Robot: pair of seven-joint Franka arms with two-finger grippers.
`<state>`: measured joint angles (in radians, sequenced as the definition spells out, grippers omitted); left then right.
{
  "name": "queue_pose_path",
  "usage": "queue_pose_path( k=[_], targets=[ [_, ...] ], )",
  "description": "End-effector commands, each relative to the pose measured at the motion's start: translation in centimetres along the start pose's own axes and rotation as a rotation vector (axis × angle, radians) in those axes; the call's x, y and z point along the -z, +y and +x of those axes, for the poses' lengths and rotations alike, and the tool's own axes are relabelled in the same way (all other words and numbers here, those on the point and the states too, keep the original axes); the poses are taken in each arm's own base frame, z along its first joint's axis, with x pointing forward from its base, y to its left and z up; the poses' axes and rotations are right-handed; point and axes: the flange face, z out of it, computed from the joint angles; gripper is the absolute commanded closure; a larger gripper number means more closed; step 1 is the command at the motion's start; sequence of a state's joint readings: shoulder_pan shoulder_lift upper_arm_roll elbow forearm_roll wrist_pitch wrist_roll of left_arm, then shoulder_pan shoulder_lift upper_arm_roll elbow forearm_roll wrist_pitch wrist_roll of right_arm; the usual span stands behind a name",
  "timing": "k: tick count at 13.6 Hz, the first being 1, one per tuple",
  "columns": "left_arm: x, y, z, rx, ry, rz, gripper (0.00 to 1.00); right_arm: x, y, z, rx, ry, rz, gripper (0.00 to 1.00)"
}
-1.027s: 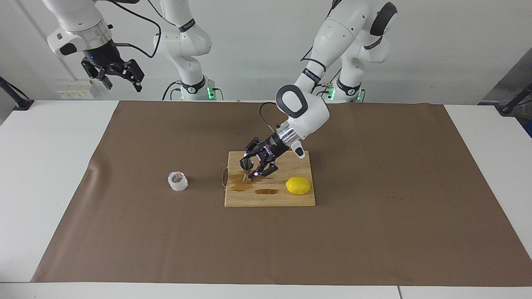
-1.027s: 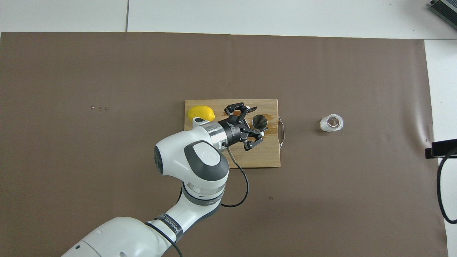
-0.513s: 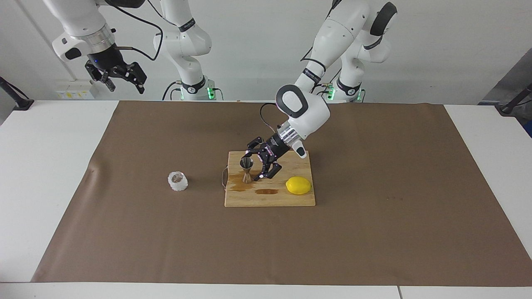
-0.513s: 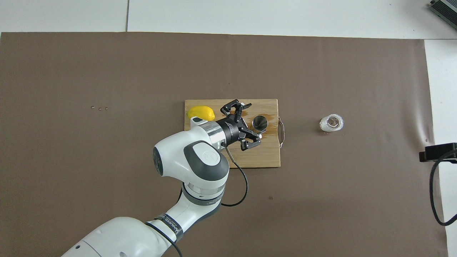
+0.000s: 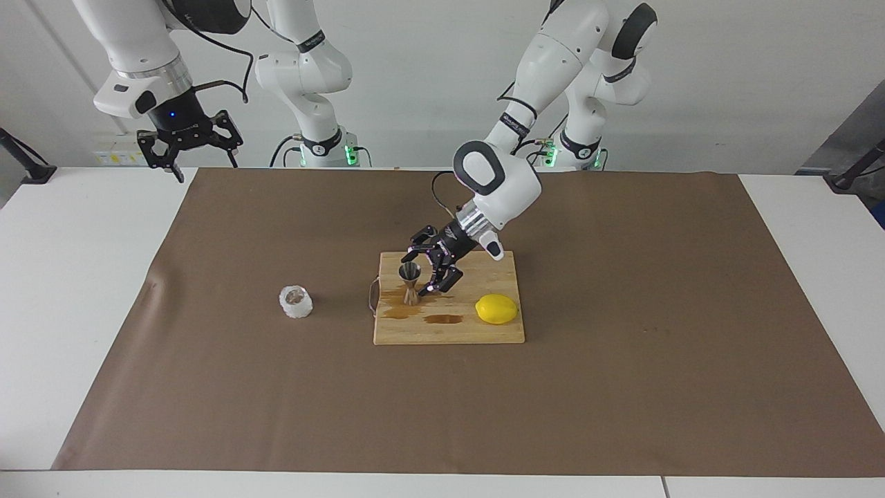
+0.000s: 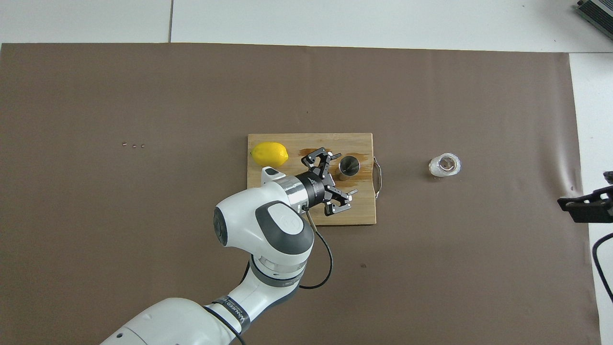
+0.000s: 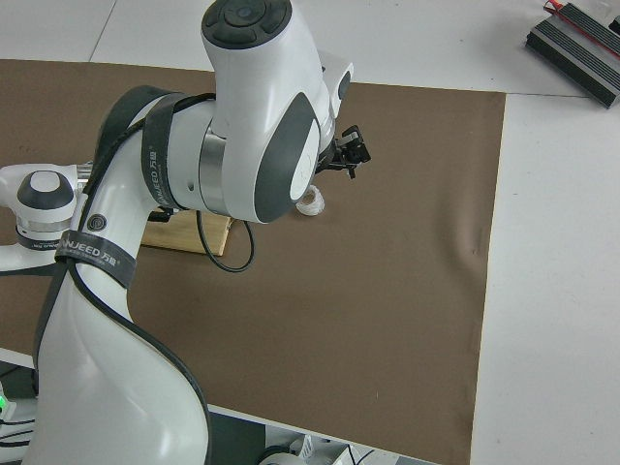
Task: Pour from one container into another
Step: 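Withdraw the left gripper while the right gripper reaches the white cup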
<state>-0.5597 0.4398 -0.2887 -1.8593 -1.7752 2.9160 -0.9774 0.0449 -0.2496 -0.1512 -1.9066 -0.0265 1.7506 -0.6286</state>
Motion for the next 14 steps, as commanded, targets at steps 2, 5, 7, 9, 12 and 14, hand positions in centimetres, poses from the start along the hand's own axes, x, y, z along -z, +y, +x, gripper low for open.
queue_pose_path(
  k=[2, 5, 7, 9, 12, 14],
  targets=[
    [0.6, -1.0, 1.9, -0.07, 0.056, 0.016, 0.0, -0.9, 1.0, 0.3, 0.158, 0.033, -0.037, 0.0],
    [1.3, 0.0, 2.4, -0.085, 0.052, 0.033, 0.0, -1.9, 1.0, 0.8, 0.32, 0.052, 0.004, 0.0],
    [2.7, 1.1, 2.8, -0.1, 0.044, 0.052, 0.0, -2.9, 1.5, 1.7, 0.481, 0.073, -0.029, 0.0],
    [3.7, 1.5, 2.6, -0.102, 0.027, 0.058, 0.0, -4.0, 1.8, 1.8, 0.567, 0.065, -0.01, 0.0],
    [6.2, 3.5, 2.9, -0.122, 0.007, 0.076, 0.0, -8.0, 4.7, 1.4, 0.692, 0.111, 0.085, 0.0],
    [6.8, 3.7, 2.6, -0.143, 0.006, 0.082, 0.0, -11.0, 6.2, 1.4, 0.743, 0.155, 0.148, 0.0]
  ],
)
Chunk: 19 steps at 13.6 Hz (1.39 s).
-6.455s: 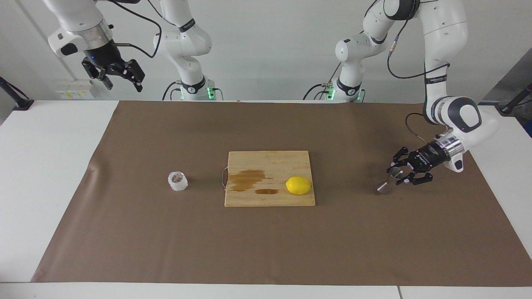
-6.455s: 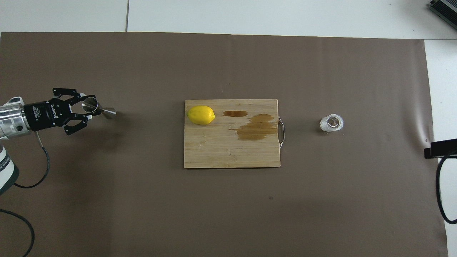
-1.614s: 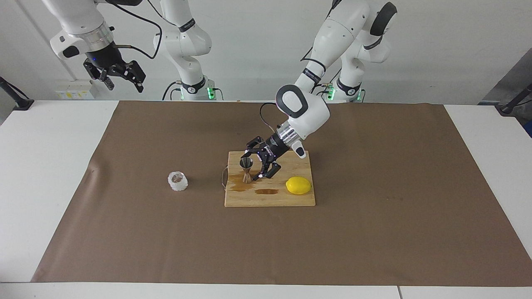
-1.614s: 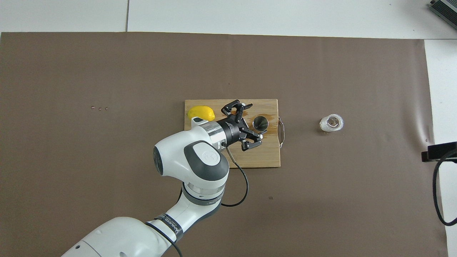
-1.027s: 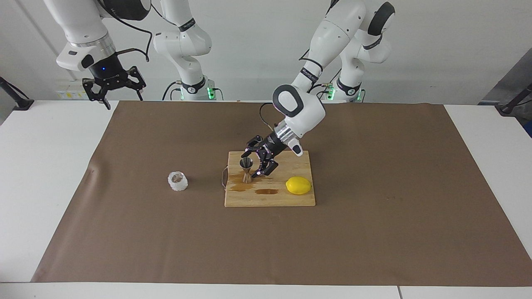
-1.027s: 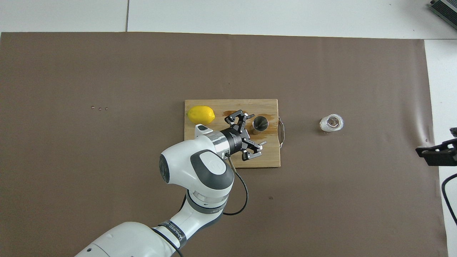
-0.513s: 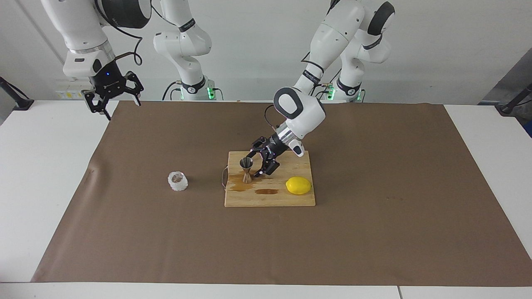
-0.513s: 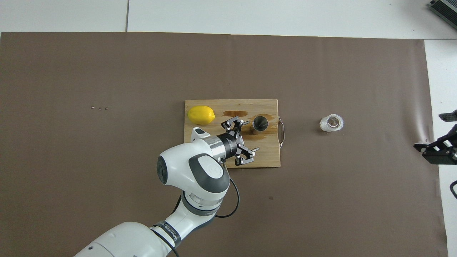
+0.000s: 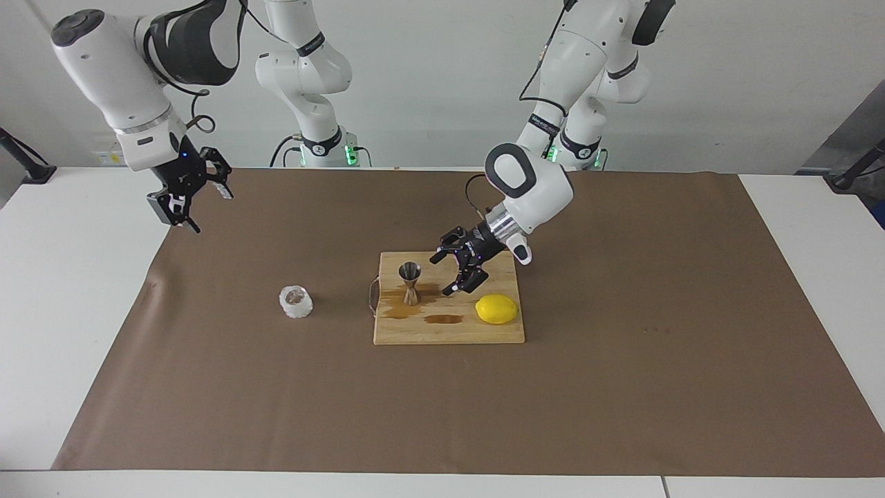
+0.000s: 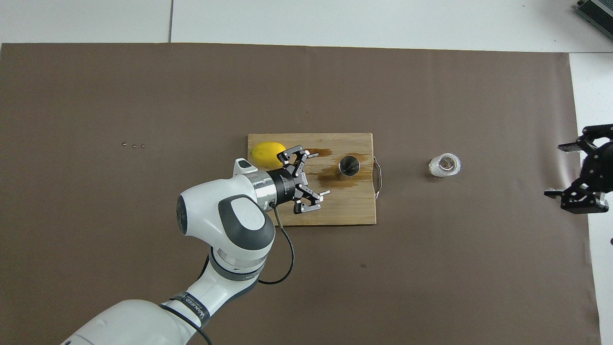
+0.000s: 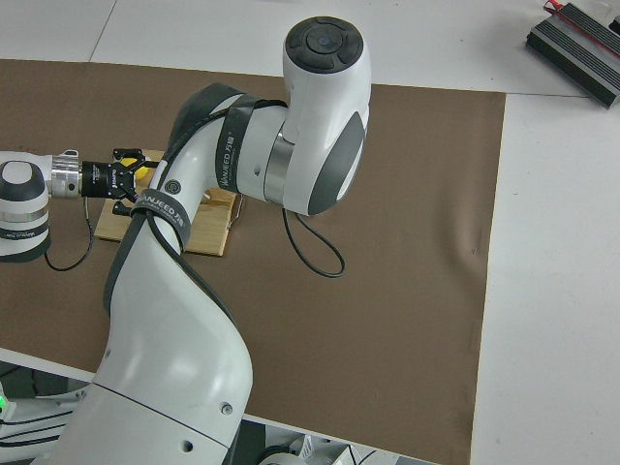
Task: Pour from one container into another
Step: 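Withdraw the left gripper while the right gripper reaches the white cup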
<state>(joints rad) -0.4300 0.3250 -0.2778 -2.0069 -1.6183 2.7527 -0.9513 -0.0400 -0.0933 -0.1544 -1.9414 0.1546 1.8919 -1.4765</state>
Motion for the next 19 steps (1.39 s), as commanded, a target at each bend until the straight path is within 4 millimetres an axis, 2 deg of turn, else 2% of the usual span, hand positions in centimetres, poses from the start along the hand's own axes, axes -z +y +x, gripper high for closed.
queue_pose_path(
  k=[1, 3, 4, 7, 10, 13, 16, 17, 19],
  targets=[
    [2.4, 0.3, 0.2, -0.039, -0.016, 0.044, 0.0, -4.0, 2.1, -2.2, 0.043, 0.098, 0.05, 0.0],
    [3.6, 0.6, 0.4, -0.076, -0.01, 0.07, 0.0, -7.8, 3.9, -3.9, 0.088, 0.169, 0.064, 0.0],
    [4.0, 0.7, 0.2, -0.094, -0.011, 0.079, 0.0, -8.6, 4.4, -3.6, 0.098, 0.192, 0.044, 0.0],
    [5.9, 2.5, 0.1, -0.128, 0.034, 0.165, 0.0, -13.2, 5.6, -2.5, 0.065, 0.264, 0.053, 0.0],
    [8.0, 3.7, -1.0, -0.172, 0.125, 0.227, 0.0, -16.5, 5.8, -2.0, 0.023, 0.357, 0.091, 0.0],
    [10.5, 4.9, -0.9, -0.251, 0.19, 0.261, 0.0, -22.6, 5.5, -2.7, 0.033, 0.532, 0.157, 0.0],
    [13.4, 5.5, -2.0, -0.397, 0.308, 0.304, 0.0, -23.7, 5.6, -2.3, 0.076, 0.552, 0.148, 0.0],
    [14.1, 5.9, -2.0, -0.448, 0.362, 0.332, 0.0, -24.6, 5.5, -2.0, 0.073, 0.593, 0.141, 0.0],
    [14.8, 6.3, -2.7, -0.546, 0.446, 0.388, 0.0, -25.0, 5.2, -1.7, 0.068, 0.608, 0.148, 0.0]
  ],
)
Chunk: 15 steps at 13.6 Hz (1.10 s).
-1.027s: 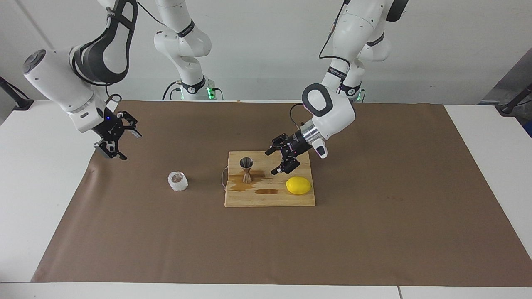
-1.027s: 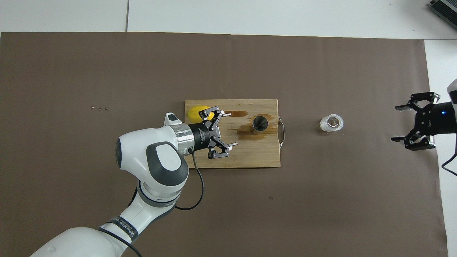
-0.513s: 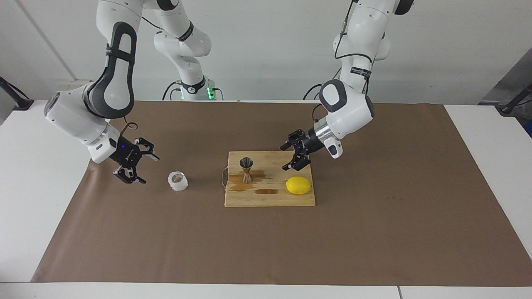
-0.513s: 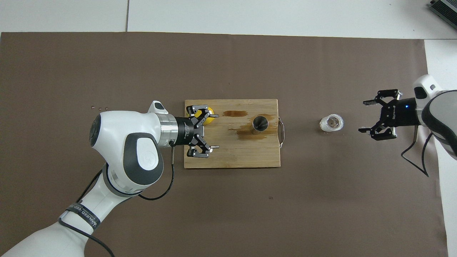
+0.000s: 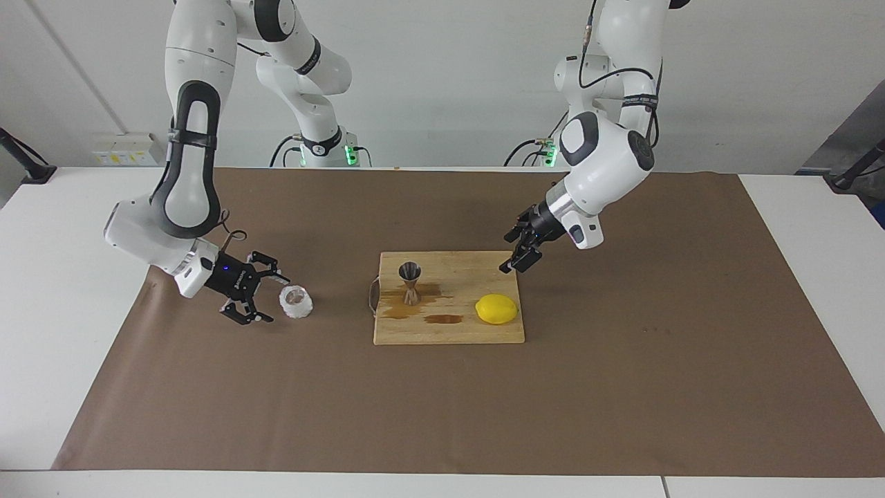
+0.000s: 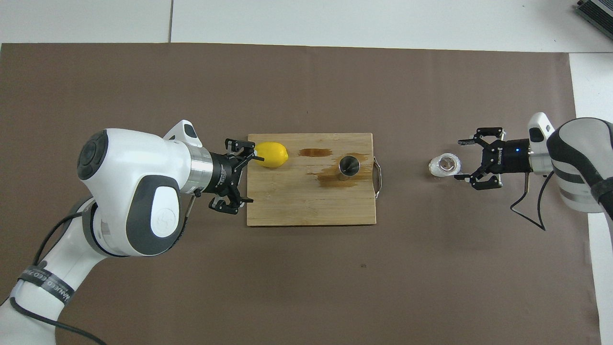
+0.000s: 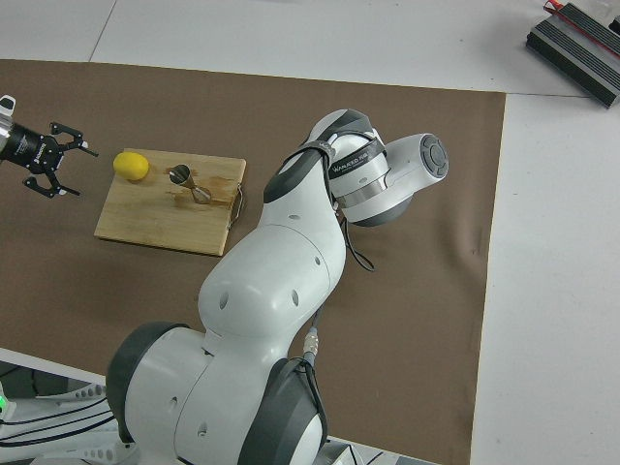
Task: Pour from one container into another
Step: 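Withdraw the left gripper while the right gripper reaches the white cup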
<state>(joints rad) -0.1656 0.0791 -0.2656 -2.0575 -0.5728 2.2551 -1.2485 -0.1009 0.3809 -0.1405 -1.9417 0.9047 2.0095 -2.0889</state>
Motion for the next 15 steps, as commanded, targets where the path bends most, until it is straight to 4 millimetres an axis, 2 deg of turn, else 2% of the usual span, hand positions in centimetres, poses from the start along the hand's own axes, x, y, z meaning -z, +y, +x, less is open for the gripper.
queue_pose_path(
  k=[1, 3, 5, 6, 9, 11, 14, 15],
  targets=[
    [2.7, 0.0, 1.1, -0.07, 0.108, 0.067, 0.0, -0.8, -0.2, 0.1, 0.01, 0.043, 0.012, 0.0],
    [4.3, 0.3, 1.6, -0.138, 0.184, 0.11, 0.0, -1.5, -0.5, 0.4, 0.043, 0.042, 0.023, 0.0],
    [6.1, 0.0, 1.8, -0.232, 0.23, 0.12, 0.0, -2.4, -1.4, -0.2, 0.044, 0.034, 0.03, 0.0],
    [7.3, -0.1, 3.2, -0.258, 0.233, 0.118, 0.0, -2.9, -1.7, -0.3, 0.055, 0.024, 0.03, 0.0],
    [11.2, -0.8, 5.2, -0.403, 0.251, 0.112, 0.0, -3.4, -1.7, -1.0, 0.065, 0.01, 0.02, 0.0],
    [13.7, -1.4, 6.4, -0.501, 0.271, 0.121, 0.0, -4.1, -1.6, -0.4, 0.071, 0.016, 0.022, 0.0],
    [15.2, -1.4, 6.9, -0.642, 0.341, 0.178, 0.0, -4.6, -1.7, 0.0, 0.087, 0.017, 0.028, 0.0],
    [16.3, -1.4, 8.0, -0.683, 0.354, 0.183, 0.0, -4.4, -1.6, -0.1, 0.099, 0.013, 0.02, 0.0]
  ],
)
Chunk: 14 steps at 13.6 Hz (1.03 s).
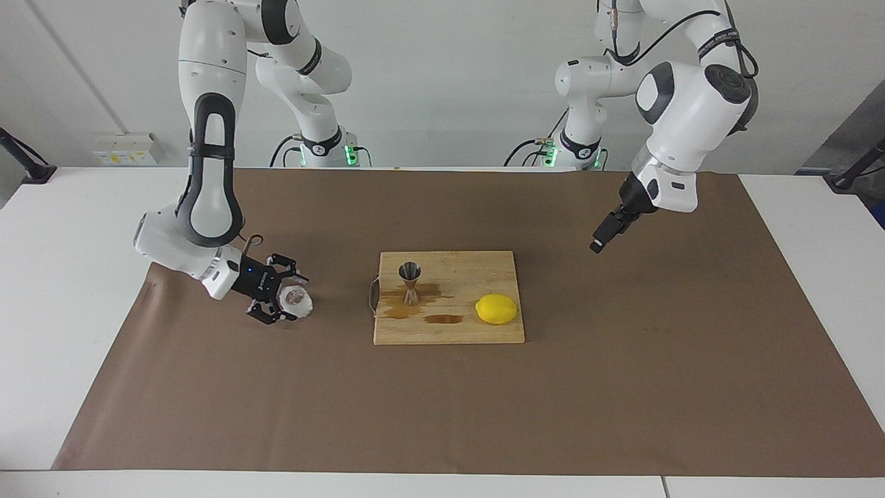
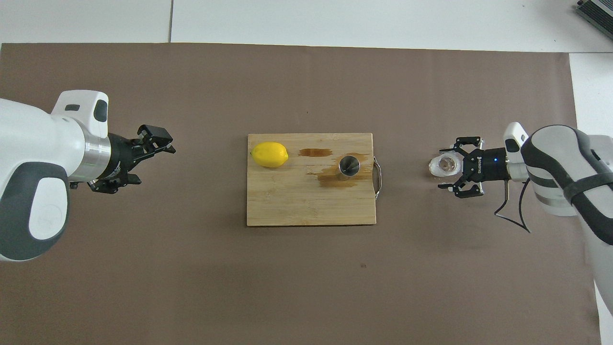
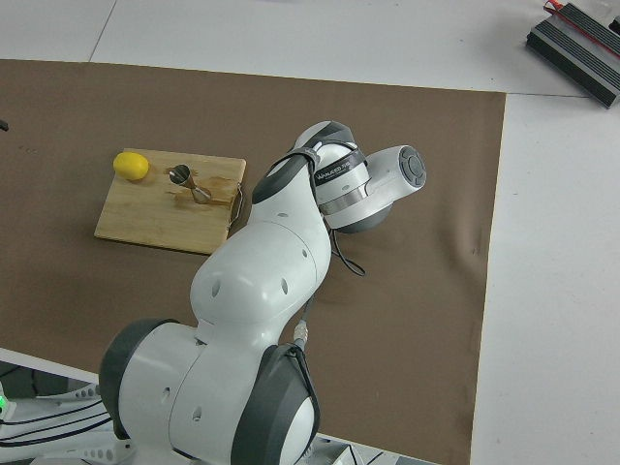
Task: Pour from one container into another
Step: 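Close the right gripper on the white cup and lift it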
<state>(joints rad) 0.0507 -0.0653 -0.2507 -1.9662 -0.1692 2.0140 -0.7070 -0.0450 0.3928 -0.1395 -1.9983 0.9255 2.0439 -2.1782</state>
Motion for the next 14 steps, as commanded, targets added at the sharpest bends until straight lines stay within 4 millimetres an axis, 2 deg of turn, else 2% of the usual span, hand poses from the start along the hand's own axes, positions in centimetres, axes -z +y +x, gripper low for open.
queue_pose_path(
  k=[1, 3, 4, 8, 11, 12, 14],
  targets=[
    [1.7, -1.7, 1.6, -0.135, 0.022, 0.033, 0.0, -0.3, -0.1, -0.2, 0.033, 0.018, -0.028, 0.0],
    [2.5, -2.8, 2.5, -0.276, 0.01, 0.039, 0.0, -0.3, 0.0, -0.3, 0.032, 0.017, -0.029, 0.36],
    [3.1, -3.7, 3.4, -0.332, 0.004, 0.044, 0.0, -0.2, 0.0, -0.3, 0.031, 0.015, -0.032, 0.49],
    [6.3, -5.6, 5.0, -0.486, 0.002, 0.099, 0.0, -0.1, 0.1, -0.1, 0.032, 0.017, -0.033, 0.52],
    [9.2, -6.1, 5.2, -0.545, -0.014, 0.12, 0.0, 0.3, 0.4, 0.7, 0.023, 0.017, -0.04, 0.52],
    [10.0, -6.8, 5.2, -0.55, -0.027, 0.125, 0.0, 0.7, 0.5, 1.4, 0.015, 0.014, -0.043, 0.52],
    [11.9, -7.4, 4.5, -0.587, -0.011, 0.119, 0.0, 0.4, 0.7, 4.6, 0.008, 0.011, -0.033, 0.52]
  ],
)
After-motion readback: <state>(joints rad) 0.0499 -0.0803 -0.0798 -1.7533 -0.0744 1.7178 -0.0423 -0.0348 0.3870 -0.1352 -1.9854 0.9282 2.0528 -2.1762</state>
